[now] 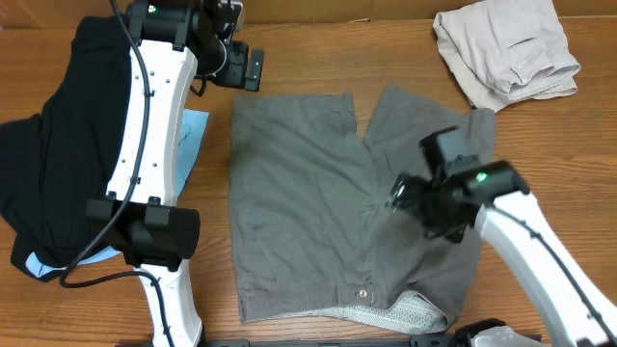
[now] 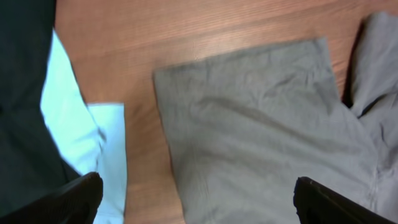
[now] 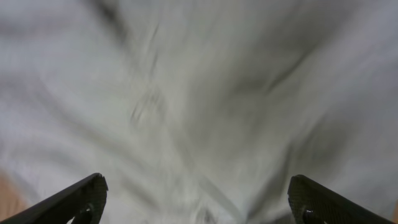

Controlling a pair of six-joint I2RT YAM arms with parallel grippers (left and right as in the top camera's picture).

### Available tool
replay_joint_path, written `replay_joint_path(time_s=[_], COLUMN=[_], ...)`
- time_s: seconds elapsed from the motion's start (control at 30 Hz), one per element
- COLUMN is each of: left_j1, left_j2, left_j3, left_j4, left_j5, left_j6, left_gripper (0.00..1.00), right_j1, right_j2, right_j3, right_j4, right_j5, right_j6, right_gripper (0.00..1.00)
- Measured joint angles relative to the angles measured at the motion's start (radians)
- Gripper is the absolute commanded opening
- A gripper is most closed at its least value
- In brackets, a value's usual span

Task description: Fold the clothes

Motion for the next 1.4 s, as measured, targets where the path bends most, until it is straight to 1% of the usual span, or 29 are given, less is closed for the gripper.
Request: replay_joint_path(time_s=[0.1, 0.27, 0.43, 0.57, 0.7, 0.87, 0.93, 1.03, 1.17, 1.4], left_j1=[0.000, 0.000, 0.000, 0.000, 0.000, 0.000, 0.000, 0.000, 0.000, 0.000], left_j2=[0.000, 0.015, 0.053, 0.081, 0.092, 0.092, 0.092, 0.092, 0.092, 0.092], left_j3=[0.000, 0.000, 0.000, 0.000, 0.000, 0.000, 0.000, 0.000, 0.000, 0.000], left_j4=[0.037, 0.052, 0.058, 0.085, 0.108, 0.138, 0.150, 0.160, 0.175, 0.181], left_j5=[0.016, 0.028, 0.032, 0.033, 0.033, 0.033, 0.033, 0.033, 0.033, 0.032], left_j6=[0.028, 0.052, 0.067, 0.068, 0.070, 0.070, 0.070, 0.070, 0.070, 0.070], left_gripper=[1.00, 1.00, 1.00, 1.00, 1.00, 1.00, 1.00, 1.00, 1.00, 1.00], right_j1=[-0.103, -0.251, -0.326, -0.330, -0.326, -0.326, -0.325, -0.322, -0.304, -0.232], right_j2=[0.082, 0.230, 0.333, 0.408, 0.423, 0.486, 0.525, 0.597, 0.691, 0.818], right_j3=[0.000, 0.000, 0.000, 0.000, 0.010, 0.052, 0.087, 0.172, 0.309, 0.513], right_j4=[0.068, 0.148, 0.214, 0.328, 0.444, 0.630, 0.677, 0.700, 0.679, 0.633], right_j5=[0.020, 0.030, 0.039, 0.045, 0.054, 0.060, 0.059, 0.045, 0.037, 0.037], right_j6=[-0.018, -0.029, -0.040, -0.062, -0.098, -0.178, -0.225, -0.294, -0.359, -0.426], right_gripper=[1.00, 1.00, 1.00, 1.00, 0.98, 0.96, 0.96, 0.97, 0.99, 0.99])
